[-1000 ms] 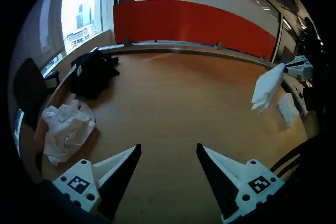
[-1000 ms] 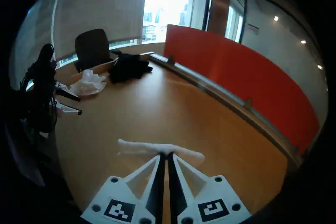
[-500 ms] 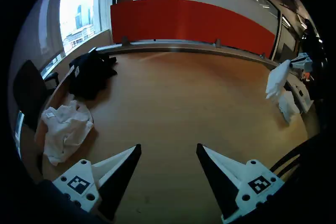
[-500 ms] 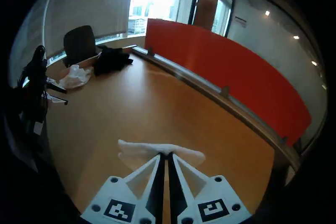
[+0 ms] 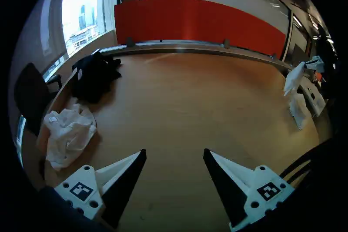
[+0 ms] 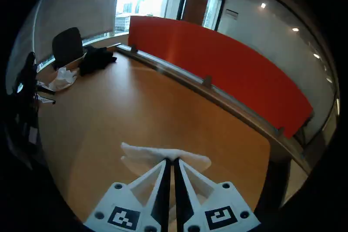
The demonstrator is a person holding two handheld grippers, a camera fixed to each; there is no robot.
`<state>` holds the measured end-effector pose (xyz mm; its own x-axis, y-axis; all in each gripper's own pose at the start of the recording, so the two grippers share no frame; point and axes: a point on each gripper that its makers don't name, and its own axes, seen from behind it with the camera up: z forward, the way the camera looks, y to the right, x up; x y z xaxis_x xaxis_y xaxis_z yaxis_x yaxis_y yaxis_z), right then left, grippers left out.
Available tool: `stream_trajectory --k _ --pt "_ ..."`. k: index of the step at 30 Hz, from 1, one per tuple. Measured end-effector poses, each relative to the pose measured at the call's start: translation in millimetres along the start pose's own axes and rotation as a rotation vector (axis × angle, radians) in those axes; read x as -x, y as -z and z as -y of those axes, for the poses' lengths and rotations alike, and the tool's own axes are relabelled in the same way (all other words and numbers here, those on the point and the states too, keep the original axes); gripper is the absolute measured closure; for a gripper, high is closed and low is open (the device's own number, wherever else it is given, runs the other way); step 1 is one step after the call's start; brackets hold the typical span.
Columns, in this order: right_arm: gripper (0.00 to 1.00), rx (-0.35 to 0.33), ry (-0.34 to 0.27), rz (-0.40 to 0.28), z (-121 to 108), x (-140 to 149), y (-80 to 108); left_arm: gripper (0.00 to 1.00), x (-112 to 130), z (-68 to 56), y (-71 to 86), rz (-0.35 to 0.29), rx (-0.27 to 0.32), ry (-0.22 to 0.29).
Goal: Fold towel
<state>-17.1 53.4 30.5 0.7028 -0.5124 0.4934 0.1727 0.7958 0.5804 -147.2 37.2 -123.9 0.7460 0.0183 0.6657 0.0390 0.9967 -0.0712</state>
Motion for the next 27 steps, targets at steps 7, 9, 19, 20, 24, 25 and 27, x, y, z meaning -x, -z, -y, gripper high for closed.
stream_trajectory --k 7,9,19,20,24,25,27 --pt "0.95 0.040 -0.015 0.034 -32 18 6.1 0.02 0 -1.8 0.3 0.006 -0.006 -0.007" --pt "0.95 0.050 -0.019 0.041 -40 21 7.7 0.02 0 -2.3 0.0 0.008 -0.007 -0.009" --pt "0.95 0.084 -0.046 0.061 -67 33 16.6 0.02 -2 -8.6 -1.6 0.008 -0.006 -0.015" --pt "0.95 0.086 -0.049 0.062 -68 34 17.6 0.02 -3 -9.3 -1.6 0.008 -0.005 -0.016" --pt "0.95 0.095 -0.058 0.068 -71 42 23.1 0.02 -5 -11.1 -2.0 0.008 -0.003 -0.020" --pt "0.95 0.097 -0.062 0.070 -71 45 25.0 0.02 -5 -11.4 -2.0 0.007 -0.003 -0.021" --pt "0.95 0.102 -0.069 0.075 -72 51 29.1 0.02 -6 -11.9 -2.0 0.007 -0.002 -0.022"
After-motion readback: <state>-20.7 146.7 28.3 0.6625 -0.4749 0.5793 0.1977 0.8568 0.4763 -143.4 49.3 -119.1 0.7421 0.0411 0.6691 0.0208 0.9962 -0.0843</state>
